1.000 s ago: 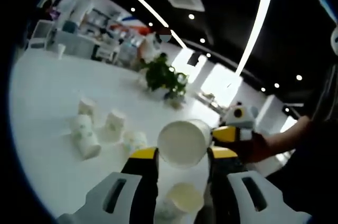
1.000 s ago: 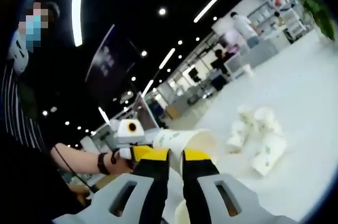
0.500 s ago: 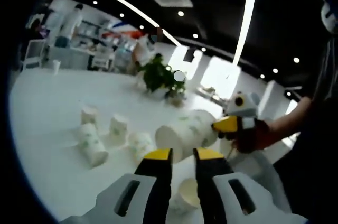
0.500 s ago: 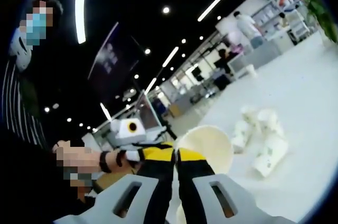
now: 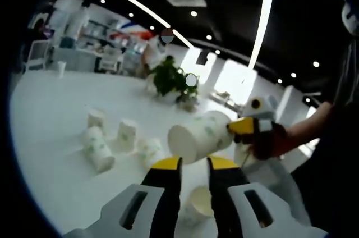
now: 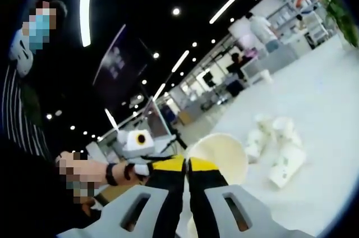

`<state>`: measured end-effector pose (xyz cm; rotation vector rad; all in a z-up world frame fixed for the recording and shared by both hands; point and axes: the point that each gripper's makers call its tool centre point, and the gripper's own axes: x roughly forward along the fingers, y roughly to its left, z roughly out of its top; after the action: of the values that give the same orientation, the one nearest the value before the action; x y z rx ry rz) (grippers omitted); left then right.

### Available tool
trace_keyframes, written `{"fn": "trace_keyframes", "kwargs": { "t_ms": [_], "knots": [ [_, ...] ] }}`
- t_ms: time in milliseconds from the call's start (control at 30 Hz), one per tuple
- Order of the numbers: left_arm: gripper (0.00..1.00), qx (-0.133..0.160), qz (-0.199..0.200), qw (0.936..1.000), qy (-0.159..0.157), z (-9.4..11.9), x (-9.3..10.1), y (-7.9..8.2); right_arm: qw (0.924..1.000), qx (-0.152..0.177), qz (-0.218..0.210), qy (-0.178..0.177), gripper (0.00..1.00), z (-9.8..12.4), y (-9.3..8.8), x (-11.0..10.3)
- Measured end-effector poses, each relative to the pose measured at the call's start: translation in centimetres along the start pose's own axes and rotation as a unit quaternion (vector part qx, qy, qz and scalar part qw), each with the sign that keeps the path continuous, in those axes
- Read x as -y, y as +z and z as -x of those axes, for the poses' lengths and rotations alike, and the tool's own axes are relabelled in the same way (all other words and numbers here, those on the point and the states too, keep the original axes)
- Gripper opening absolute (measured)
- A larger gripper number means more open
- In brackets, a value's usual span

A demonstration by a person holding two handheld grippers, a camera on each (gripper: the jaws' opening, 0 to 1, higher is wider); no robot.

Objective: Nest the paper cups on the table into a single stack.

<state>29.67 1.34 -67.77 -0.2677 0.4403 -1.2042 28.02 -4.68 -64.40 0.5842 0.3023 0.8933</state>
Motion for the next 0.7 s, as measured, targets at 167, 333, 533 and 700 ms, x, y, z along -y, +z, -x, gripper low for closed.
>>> {"fn": "trace_keyframes", "kwargs": {
  "t_ms": [167,333,533,700],
  "knots": [
    [0.2,0.006,0.006,1.0,0.001,0.1,0.0,0.0,1.0,-0.007,0.005,-0.002,0.0,0.3,0.0,-0.3],
    [0.21,0.006,0.004,1.0,0.002,0.1,0.1,-0.4,0.9996,-0.02,0.021,0.001,0.0,0.6,-0.1,-0.8],
    [0.25,0.01,0.002,0.9999,0.003,0.3,0.2,-0.7,0.9961,-0.056,0.068,-0.006,0.0,0.8,-0.6,-1.2],
    [0.28,0.021,-0.016,0.9996,0.009,0.6,0.3,-0.3,0.9871,-0.1,0.125,-0.003,0.0,0.8,-1.4,-2.1]
  ]
}}
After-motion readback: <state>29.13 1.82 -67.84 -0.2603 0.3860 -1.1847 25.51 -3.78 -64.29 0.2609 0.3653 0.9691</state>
